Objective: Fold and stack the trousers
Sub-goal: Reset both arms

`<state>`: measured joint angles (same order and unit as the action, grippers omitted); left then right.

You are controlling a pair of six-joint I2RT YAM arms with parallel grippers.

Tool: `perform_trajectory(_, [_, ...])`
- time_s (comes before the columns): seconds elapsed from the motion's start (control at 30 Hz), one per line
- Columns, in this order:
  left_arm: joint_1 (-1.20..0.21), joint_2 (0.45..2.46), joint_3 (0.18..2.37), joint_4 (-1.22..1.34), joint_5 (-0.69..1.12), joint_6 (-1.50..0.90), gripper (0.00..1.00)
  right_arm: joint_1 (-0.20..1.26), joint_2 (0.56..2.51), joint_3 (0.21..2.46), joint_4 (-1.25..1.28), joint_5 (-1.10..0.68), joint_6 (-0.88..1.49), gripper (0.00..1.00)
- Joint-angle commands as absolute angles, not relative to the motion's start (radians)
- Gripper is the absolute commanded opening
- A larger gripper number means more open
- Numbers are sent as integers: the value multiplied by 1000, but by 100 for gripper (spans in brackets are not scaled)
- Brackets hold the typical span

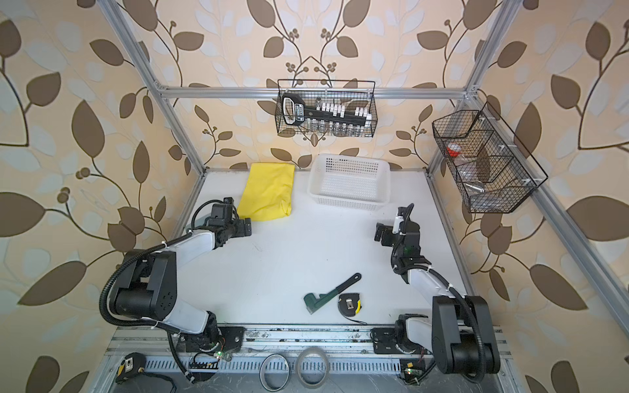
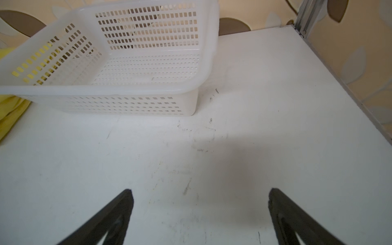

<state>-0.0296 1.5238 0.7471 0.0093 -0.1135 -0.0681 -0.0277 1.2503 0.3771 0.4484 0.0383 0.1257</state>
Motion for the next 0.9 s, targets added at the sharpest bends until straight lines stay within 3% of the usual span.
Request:
perform_trajectory(0.0, [-2,1474,727,215,-52,-45,99,-37,1276,321,709,67,64,100])
perform_trajectory(0.1, [0,1447,695,242,-37,-55,99,-31,1332,247,914,-13,34,100])
perform_trajectory(0.17, [4,1404,675,235,-32,-69,99,-24,1318,244,888,-10,22,100])
perform_trajectory(0.3, [7,1370,616,241,-5,-114,99,1,1368,163,1100,-1,3,100])
perform_trajectory(0.4, [11,1402,527,390,8,-109,99,-3,1366,167,1082,-9,3,100])
perform_trajectory(0.7, [42,1423,552,354,88,-100,99,6,1355,173,1047,50,13,100])
perform_trajectory(0.87, [51,1416,546,360,35,-59,99,0,1359,177,1049,35,17,100])
